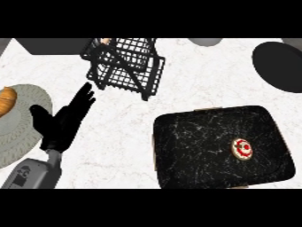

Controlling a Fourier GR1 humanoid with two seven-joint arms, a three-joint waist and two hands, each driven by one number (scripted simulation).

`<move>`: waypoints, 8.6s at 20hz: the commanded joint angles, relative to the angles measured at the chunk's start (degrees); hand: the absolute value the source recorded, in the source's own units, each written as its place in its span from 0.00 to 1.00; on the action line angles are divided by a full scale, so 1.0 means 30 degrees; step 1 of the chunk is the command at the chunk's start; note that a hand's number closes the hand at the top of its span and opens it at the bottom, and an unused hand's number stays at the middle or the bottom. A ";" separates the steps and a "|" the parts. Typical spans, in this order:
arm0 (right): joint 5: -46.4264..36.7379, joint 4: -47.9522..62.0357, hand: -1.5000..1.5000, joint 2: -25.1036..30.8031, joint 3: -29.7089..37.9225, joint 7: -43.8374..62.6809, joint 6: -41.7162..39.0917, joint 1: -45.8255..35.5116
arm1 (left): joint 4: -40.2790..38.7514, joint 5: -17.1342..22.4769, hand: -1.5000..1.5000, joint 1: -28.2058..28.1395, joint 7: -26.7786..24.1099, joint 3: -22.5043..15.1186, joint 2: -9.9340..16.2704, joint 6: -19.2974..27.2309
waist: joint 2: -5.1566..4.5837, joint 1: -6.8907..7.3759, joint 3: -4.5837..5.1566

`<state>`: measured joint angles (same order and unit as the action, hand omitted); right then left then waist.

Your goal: Pick the cupcake from the tray and place it in the tiered basket

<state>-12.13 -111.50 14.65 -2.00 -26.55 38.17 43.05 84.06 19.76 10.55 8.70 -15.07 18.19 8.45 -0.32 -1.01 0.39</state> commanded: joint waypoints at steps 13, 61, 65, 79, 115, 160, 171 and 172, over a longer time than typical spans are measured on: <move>-1.5410 -0.7000 0.00 -0.4064 -0.5470 1.4143 -0.1815 0.4467 | 0.0331 -0.0253 0.50 0.1020 0.0888 -0.0512 -0.0302 -0.0478 | -0.0394 0.1341 0.0008; -1.8987 0.3702 0.00 -0.3665 -0.3053 2.5164 -0.4289 -0.9566 | 0.0270 -0.2912 0.50 -0.1119 0.0547 0.2734 -0.2820 -0.2927 | 0.0110 0.0330 -0.0134; -2.0085 0.5649 0.00 -0.4843 -0.3596 2.5469 -0.3706 -1.0236 | 0.0227 -0.3165 0.50 0.0314 0.1847 0.3198 -0.2561 -0.3258 | 0.0102 0.0320 -0.0134; -1.7063 0.7125 1.00 -0.3196 -0.3356 2.0662 -0.2614 -0.9933 | 0.0835 -0.3483 0.50 -0.0788 0.1815 0.3303 -0.3081 -0.3519 | 0.0131 0.0312 -0.0135; -2.6218 -0.2223 1.00 -0.4865 -1.5882 3.7255 -1.1656 -1.9244 | 0.0335 -0.3698 0.50 -0.0066 0.2084 0.3533 -0.3615 -0.3444 | 0.0283 0.0536 -0.0041; -1.3500 2.0284 0.00 -0.4877 0.0800 2.8272 -0.0853 -3.8569 | 0.0045 -0.4771 0.50 0.1105 0.1645 0.1801 -0.4718 -0.3878 | -0.0670 0.3258 -0.0115; -1.3517 2.5647 0.00 -0.4880 0.0324 2.5090 0.4907 -4.1796 | -0.0321 -0.4455 0.50 0.1732 0.2004 0.2436 -0.4632 -0.3841 | -0.0548 0.2851 -0.0066; -1.3944 2.6356 0.00 -0.4879 0.0245 2.5730 0.5396 -4.2184 | -0.0388 -0.4669 0.50 0.1511 0.1963 0.2131 -0.4914 -0.3652 | -0.0528 0.2859 -0.0051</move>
<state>-51.74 -37.92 0.23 -1.04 47.90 45.58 -80.16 82.68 6.10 15.53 14.00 -8.44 4.10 -3.41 -2.26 8.14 0.18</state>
